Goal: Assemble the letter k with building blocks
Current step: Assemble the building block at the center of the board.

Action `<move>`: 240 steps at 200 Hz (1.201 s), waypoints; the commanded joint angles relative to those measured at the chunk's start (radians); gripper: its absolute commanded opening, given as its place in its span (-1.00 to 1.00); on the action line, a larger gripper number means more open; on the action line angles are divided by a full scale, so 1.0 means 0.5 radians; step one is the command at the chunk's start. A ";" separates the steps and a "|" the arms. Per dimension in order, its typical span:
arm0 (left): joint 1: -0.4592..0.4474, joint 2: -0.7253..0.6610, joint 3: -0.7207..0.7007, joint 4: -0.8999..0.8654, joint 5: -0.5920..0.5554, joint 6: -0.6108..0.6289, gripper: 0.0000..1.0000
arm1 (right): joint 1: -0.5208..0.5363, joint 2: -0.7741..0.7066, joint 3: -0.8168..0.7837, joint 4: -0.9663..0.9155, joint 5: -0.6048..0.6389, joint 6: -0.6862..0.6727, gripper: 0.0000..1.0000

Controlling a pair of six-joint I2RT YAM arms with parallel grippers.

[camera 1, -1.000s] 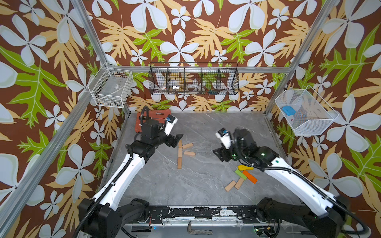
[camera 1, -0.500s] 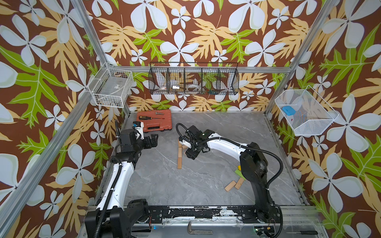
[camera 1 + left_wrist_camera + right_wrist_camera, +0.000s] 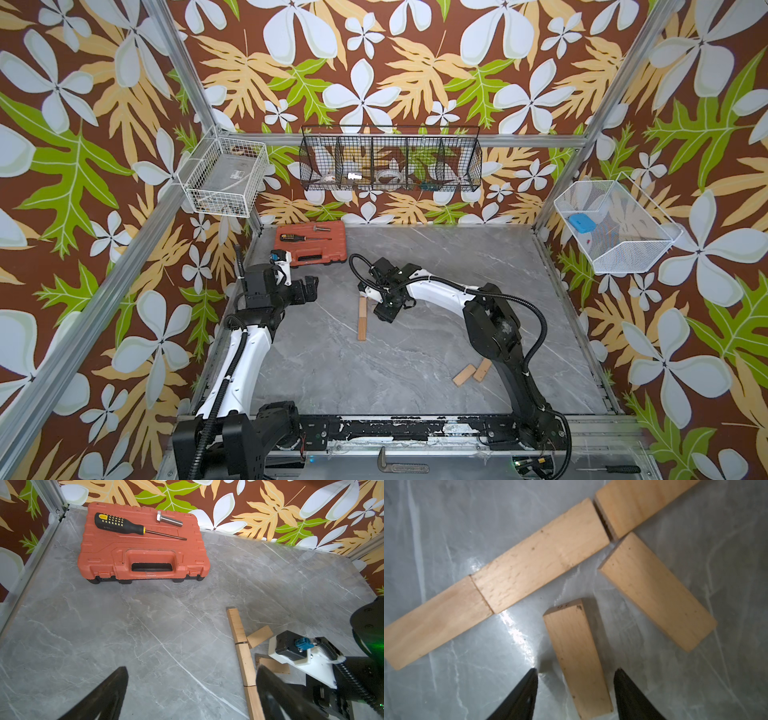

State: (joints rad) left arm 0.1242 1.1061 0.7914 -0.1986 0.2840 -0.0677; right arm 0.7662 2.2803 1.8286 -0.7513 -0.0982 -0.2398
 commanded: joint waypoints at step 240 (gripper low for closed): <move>0.003 0.061 0.006 0.034 0.005 0.022 0.95 | -0.004 0.004 -0.108 0.125 -0.258 0.174 -0.37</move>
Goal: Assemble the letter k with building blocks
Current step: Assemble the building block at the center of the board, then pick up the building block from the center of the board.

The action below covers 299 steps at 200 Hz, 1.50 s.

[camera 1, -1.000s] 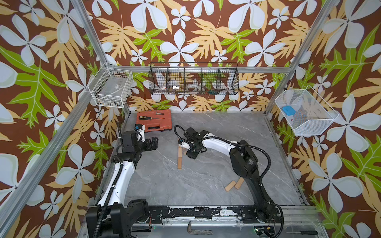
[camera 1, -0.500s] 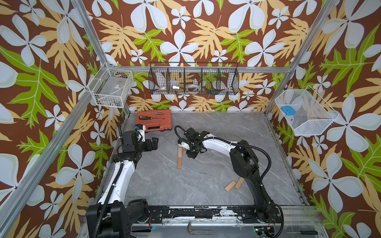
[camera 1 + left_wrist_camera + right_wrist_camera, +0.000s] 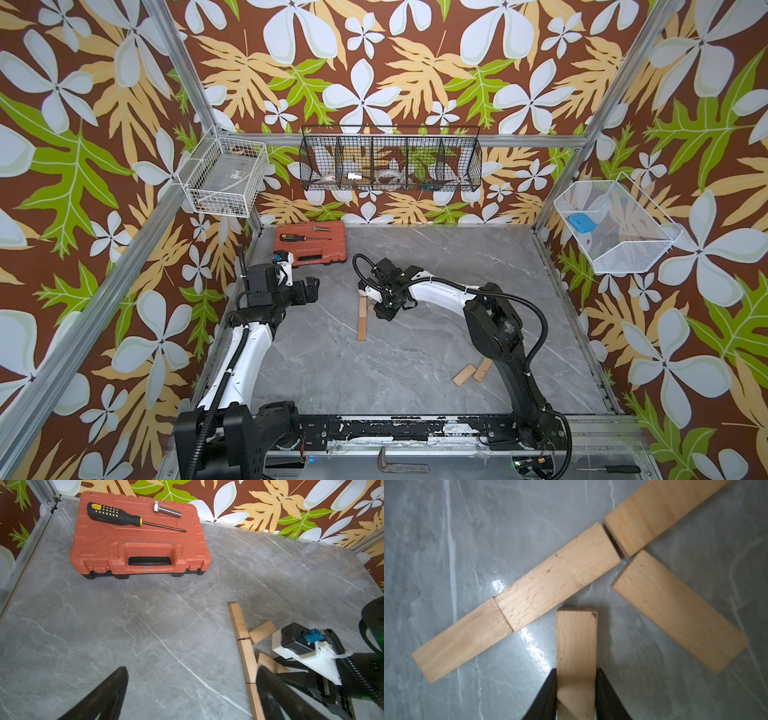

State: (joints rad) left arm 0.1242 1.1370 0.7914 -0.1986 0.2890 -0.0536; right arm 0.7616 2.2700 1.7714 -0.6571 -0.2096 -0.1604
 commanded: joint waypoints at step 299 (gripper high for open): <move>-0.573 -0.136 -0.050 0.304 0.260 -0.204 0.95 | -0.292 -1.673 -1.156 0.467 0.648 1.061 0.17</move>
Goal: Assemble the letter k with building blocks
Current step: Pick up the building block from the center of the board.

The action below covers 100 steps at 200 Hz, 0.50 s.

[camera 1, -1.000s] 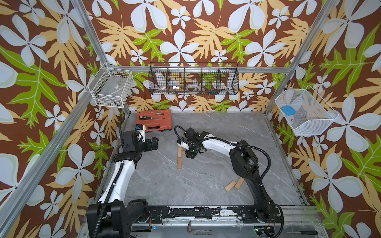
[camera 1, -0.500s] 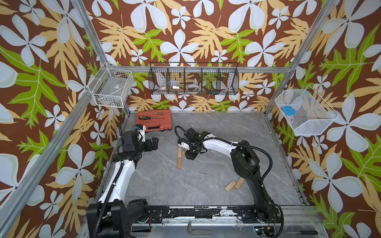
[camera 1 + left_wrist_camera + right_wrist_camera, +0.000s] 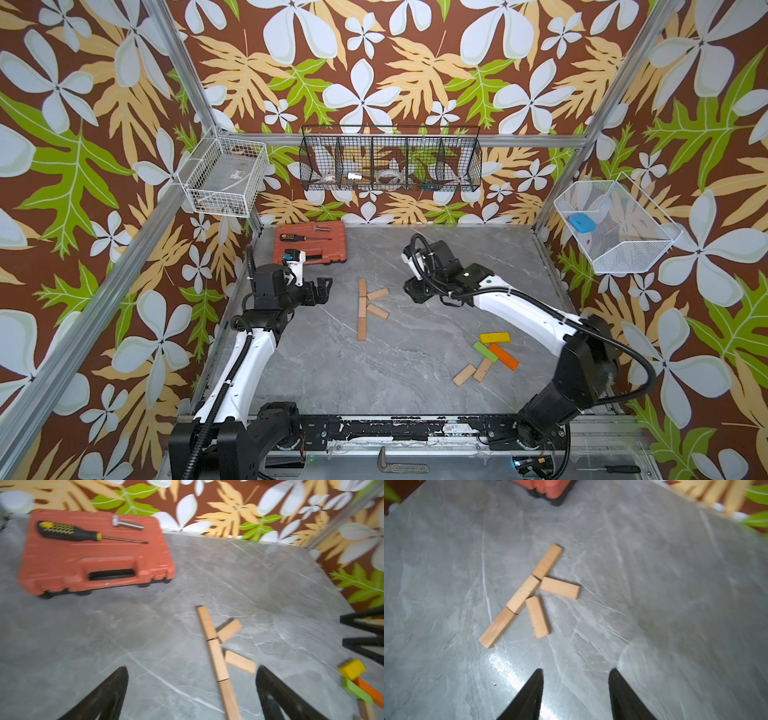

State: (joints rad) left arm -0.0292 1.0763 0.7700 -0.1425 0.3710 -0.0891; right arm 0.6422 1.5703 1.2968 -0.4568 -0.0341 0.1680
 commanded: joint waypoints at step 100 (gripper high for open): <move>-2.007 0.700 0.616 0.075 -0.734 -0.676 0.79 | -1.370 -1.448 -0.998 -0.326 0.029 0.781 0.17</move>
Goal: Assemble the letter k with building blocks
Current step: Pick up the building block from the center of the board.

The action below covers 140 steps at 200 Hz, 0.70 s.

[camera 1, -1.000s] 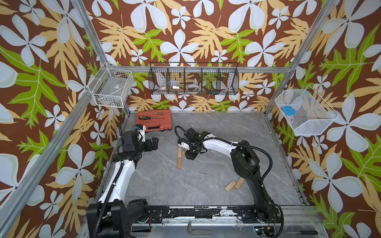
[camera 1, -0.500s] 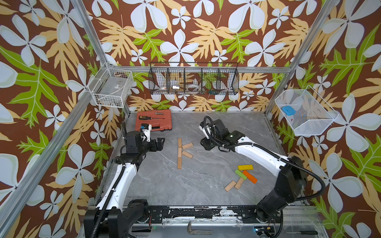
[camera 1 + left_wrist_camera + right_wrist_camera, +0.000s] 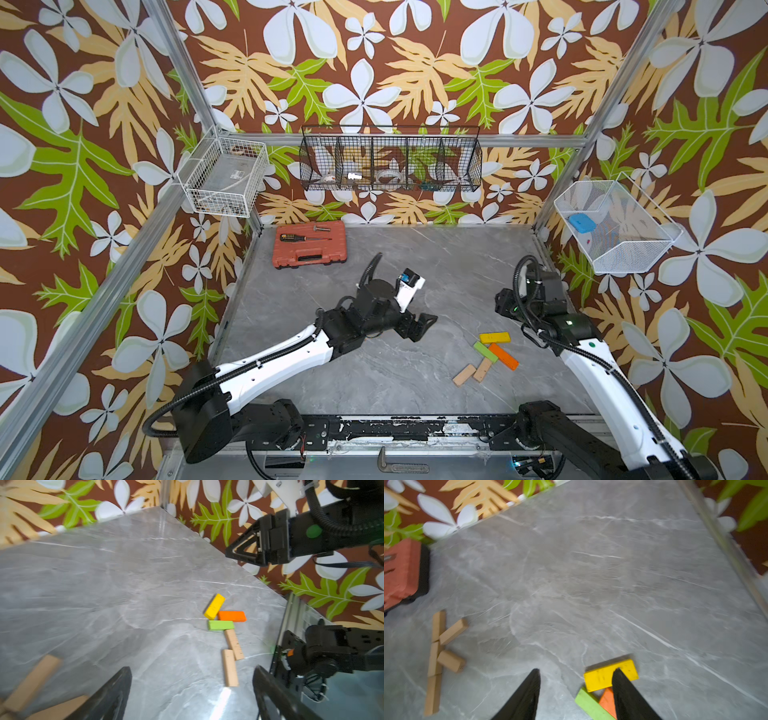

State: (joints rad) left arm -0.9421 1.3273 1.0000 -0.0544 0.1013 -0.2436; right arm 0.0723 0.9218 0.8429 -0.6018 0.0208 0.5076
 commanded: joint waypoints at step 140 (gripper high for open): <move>-0.730 1.547 1.214 -1.030 -0.494 -0.224 0.50 | -0.401 -0.815 -0.082 -0.099 0.258 0.193 0.28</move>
State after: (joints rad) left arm -1.3079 2.0579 1.5761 -0.5022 -0.1886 -0.3862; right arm -0.1284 0.5148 0.8062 -0.6708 0.1379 0.6231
